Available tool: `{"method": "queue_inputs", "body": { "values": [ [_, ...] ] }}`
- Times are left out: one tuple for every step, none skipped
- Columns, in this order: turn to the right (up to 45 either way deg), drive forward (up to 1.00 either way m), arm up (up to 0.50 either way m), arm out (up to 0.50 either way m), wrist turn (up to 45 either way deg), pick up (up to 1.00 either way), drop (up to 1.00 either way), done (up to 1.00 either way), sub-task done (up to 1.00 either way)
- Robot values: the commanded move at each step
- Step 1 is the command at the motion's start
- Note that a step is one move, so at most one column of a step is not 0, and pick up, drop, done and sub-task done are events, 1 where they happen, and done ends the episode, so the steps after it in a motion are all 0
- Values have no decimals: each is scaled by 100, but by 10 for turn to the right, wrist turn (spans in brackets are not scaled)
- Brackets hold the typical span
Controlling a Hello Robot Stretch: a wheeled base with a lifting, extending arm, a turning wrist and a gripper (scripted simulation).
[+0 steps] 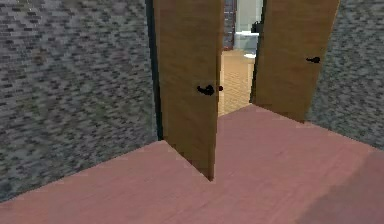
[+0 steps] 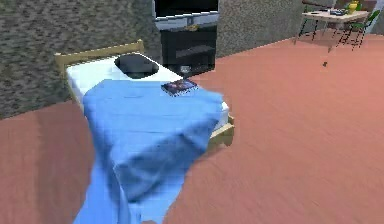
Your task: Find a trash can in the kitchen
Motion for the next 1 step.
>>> {"method": "queue_inputs", "body": {
  "values": [
    [0,90,0,0,0,0,0,0,0]
  ]
}}
